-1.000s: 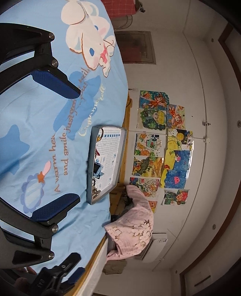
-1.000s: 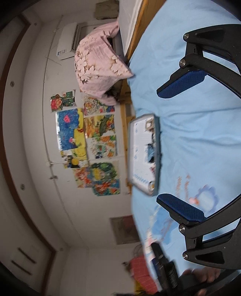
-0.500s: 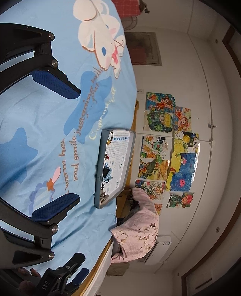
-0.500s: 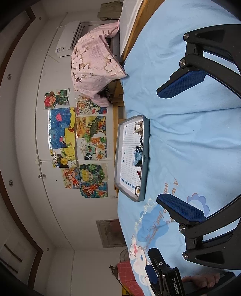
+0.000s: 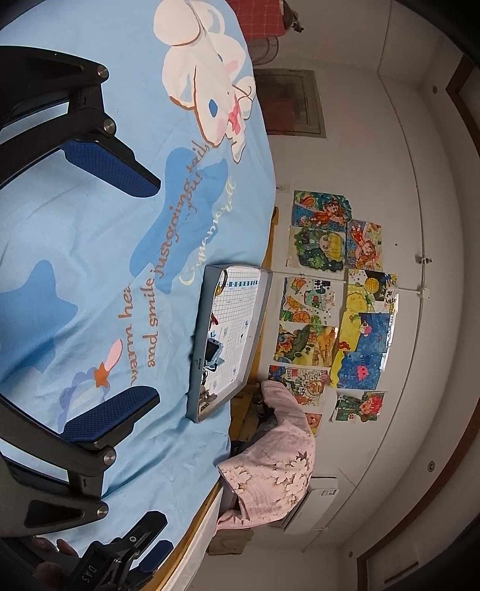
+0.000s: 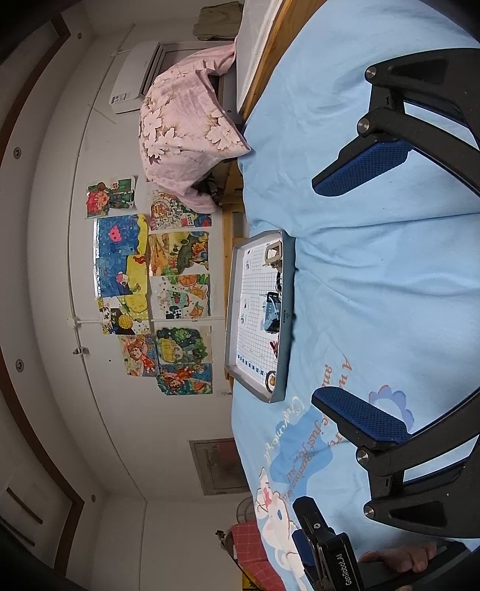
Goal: Organize jewelry
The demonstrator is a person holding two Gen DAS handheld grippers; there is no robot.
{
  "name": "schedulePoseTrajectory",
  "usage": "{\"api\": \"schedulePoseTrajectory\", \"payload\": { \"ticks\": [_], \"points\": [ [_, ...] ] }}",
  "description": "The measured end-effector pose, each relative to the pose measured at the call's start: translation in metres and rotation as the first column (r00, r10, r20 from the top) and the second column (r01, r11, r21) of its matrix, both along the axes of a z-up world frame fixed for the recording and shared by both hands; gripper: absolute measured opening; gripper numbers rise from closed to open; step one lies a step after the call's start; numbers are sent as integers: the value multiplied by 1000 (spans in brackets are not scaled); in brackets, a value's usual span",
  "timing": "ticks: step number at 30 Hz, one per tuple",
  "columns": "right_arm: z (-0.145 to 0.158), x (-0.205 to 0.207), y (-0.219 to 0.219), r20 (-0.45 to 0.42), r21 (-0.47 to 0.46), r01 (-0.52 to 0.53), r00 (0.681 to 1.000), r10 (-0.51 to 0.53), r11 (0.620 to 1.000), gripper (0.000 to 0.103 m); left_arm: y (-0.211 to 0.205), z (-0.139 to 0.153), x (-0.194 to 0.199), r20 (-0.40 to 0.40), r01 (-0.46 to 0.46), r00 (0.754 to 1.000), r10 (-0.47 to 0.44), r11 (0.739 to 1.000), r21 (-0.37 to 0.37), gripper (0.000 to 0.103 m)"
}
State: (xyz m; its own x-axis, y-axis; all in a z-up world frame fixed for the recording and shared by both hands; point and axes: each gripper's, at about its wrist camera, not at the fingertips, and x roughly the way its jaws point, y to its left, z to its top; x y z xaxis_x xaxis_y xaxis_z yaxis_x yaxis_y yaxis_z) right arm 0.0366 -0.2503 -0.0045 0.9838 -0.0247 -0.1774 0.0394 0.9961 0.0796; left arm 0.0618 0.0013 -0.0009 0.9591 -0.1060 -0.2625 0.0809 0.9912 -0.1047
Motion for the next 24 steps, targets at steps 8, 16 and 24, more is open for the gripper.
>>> {"api": "schedulePoseTrajectory", "payload": {
  "ticks": [8, 16, 24],
  "points": [
    [0, 0, 1, -3, -2, -3, 1000, 3, 1000, 101, 0, 0, -1, 1, -2, 1000, 2, 1000, 2, 103],
    [0, 0, 2, 0, 3, -3, 1000, 3, 1000, 101, -1, -1, -1, 0, -1, 1000, 1, 1000, 3, 103],
    [0, 0, 3, -2, 4, -4, 1000, 4, 1000, 101, 0, 0, -1, -1, -8, 1000, 8, 1000, 6, 103]
  ]
}}
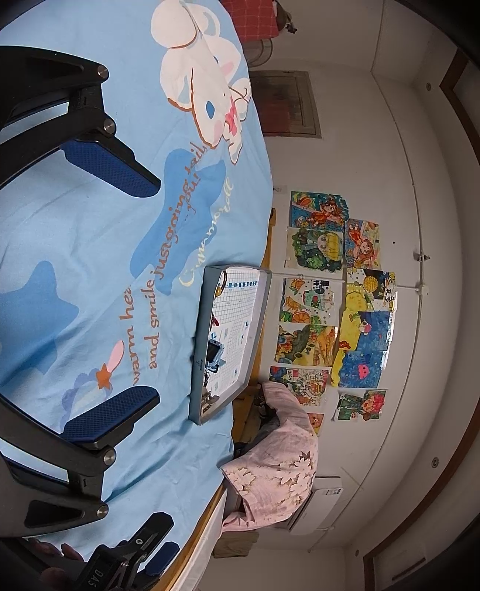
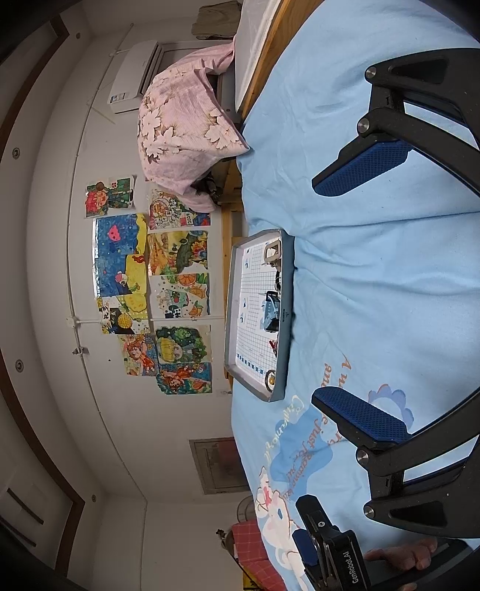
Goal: Organize jewelry
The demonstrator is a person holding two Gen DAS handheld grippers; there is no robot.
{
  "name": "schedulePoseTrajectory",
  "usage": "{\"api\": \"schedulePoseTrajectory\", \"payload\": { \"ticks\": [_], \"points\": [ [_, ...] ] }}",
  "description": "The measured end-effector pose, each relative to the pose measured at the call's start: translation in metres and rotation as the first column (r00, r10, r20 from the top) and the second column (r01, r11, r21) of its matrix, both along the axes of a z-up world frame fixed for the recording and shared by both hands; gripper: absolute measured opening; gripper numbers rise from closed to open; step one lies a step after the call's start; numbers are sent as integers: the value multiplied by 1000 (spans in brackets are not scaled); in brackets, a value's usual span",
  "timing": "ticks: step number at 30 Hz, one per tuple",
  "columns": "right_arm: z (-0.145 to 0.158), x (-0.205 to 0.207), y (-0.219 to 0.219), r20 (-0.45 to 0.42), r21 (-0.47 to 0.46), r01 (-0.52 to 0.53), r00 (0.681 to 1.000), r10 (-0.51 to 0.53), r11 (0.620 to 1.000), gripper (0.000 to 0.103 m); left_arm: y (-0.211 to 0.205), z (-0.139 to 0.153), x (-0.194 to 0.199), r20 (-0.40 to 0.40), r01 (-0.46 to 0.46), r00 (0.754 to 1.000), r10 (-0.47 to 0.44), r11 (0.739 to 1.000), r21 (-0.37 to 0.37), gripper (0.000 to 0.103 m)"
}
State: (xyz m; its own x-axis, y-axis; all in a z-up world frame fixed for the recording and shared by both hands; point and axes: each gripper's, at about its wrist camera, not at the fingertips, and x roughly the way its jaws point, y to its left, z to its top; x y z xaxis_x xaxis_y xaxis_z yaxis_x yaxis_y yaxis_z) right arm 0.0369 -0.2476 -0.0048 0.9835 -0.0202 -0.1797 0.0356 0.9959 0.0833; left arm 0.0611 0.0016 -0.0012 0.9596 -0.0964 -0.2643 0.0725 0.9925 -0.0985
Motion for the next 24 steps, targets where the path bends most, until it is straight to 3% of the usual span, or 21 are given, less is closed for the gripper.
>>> {"api": "schedulePoseTrajectory", "payload": {
  "ticks": [24],
  "points": [
    [-2, 3, 5, -3, 15, -8, 1000, 8, 1000, 101, 2, 0, 1, -1, 2, 1000, -2, 1000, 4, 103]
  ]
}}
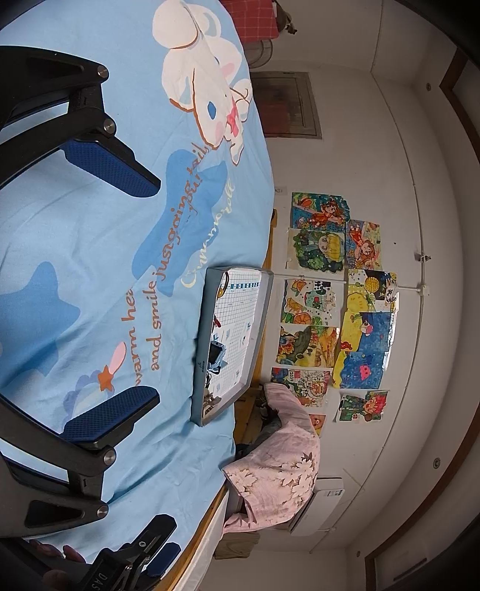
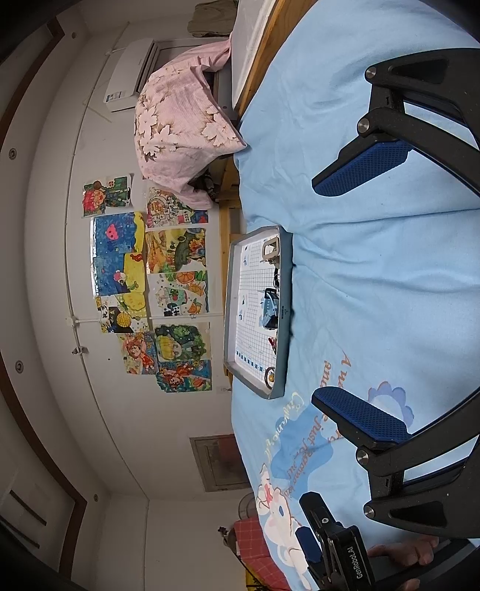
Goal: Organize jewelry
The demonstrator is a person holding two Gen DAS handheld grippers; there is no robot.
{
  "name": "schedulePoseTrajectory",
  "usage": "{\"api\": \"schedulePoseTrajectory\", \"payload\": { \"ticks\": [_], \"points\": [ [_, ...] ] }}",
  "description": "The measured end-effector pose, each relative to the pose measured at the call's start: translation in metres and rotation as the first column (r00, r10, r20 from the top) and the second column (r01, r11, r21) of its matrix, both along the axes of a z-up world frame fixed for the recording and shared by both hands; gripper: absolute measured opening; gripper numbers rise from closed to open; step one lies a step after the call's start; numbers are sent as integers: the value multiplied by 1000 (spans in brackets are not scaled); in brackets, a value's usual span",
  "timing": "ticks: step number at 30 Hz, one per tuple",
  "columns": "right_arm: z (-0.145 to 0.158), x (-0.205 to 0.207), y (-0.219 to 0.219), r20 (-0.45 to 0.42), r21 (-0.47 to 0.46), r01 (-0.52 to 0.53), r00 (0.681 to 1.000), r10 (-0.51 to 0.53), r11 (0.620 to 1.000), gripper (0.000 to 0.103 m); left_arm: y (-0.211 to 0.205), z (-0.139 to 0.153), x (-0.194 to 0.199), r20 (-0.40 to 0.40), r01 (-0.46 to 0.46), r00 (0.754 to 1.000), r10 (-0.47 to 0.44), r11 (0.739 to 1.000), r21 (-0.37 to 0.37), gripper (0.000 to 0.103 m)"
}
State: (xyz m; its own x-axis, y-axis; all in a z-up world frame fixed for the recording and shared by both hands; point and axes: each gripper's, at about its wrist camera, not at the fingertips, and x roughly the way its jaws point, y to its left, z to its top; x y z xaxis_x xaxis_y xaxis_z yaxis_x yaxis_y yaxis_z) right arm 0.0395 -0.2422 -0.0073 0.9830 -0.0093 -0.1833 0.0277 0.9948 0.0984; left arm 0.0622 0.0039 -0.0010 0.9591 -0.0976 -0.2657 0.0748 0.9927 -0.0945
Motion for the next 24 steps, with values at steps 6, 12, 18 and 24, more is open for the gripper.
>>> {"api": "schedulePoseTrajectory", "payload": {
  "ticks": [6, 12, 18, 24],
  "points": [
    [0, 0, 0, -4, 7, 2, 1000, -2, 1000, 101, 1, 0, -1, 0, -2, 1000, 2, 1000, 0, 103],
    [0, 0, 1, -5, 8, 3, 1000, -3, 1000, 101, 0, 1, -1, 0, -2, 1000, 2, 1000, 2, 103],
    [0, 0, 1, -6, 9, 3, 1000, -3, 1000, 101, 0, 1, -1, 5, -1, 1000, 1, 1000, 6, 103],
    [-1, 1, 1, -6, 9, 3, 1000, -3, 1000, 101, 5, -2, -1, 11, -1, 1000, 1, 1000, 20, 103]
  ]
}}
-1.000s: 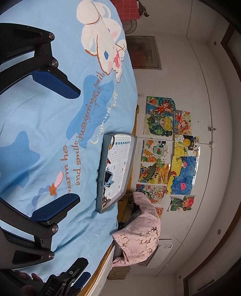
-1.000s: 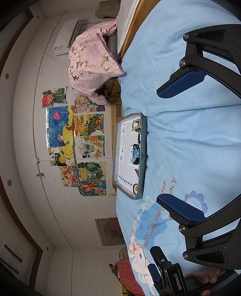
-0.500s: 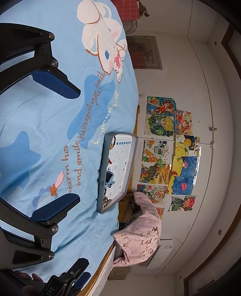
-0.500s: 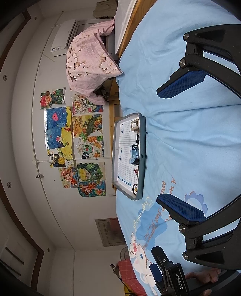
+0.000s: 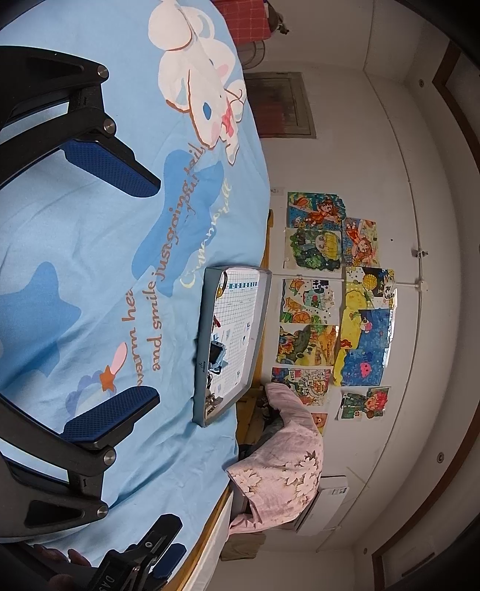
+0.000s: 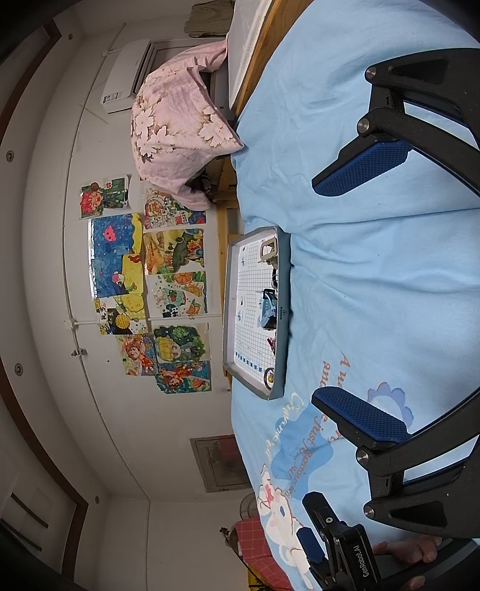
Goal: Organize jewelry
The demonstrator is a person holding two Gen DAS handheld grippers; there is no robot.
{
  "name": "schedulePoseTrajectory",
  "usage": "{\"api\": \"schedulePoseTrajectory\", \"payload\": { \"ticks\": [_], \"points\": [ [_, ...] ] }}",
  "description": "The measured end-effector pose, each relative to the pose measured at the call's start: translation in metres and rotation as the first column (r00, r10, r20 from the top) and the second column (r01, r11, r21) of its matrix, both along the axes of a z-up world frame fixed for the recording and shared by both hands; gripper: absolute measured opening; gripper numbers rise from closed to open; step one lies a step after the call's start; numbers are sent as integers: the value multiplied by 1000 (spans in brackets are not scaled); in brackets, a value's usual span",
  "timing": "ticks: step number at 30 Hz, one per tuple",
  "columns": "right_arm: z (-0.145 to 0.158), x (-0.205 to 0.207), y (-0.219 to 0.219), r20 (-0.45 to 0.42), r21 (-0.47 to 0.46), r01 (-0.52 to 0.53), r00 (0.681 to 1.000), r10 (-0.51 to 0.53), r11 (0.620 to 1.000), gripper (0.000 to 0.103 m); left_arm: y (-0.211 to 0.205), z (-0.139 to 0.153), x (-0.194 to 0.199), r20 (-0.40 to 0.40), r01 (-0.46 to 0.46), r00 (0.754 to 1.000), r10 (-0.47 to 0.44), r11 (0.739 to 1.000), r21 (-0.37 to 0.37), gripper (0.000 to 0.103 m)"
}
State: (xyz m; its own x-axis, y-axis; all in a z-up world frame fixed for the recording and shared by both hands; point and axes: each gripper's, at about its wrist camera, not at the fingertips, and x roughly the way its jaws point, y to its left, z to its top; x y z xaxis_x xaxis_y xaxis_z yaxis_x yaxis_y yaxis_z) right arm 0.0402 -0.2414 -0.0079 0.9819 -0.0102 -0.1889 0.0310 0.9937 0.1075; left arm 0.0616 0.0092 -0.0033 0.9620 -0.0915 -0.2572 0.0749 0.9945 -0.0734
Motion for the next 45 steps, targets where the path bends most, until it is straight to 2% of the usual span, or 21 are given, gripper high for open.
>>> {"api": "schedulePoseTrajectory", "payload": {
  "ticks": [45],
  "points": [
    [0, 0, 1, -2, 0, 0, 1000, 0, 1000, 101, 7, -7, 3, -30, -24, 999, 25, 999, 46, 103]
  ]
}}
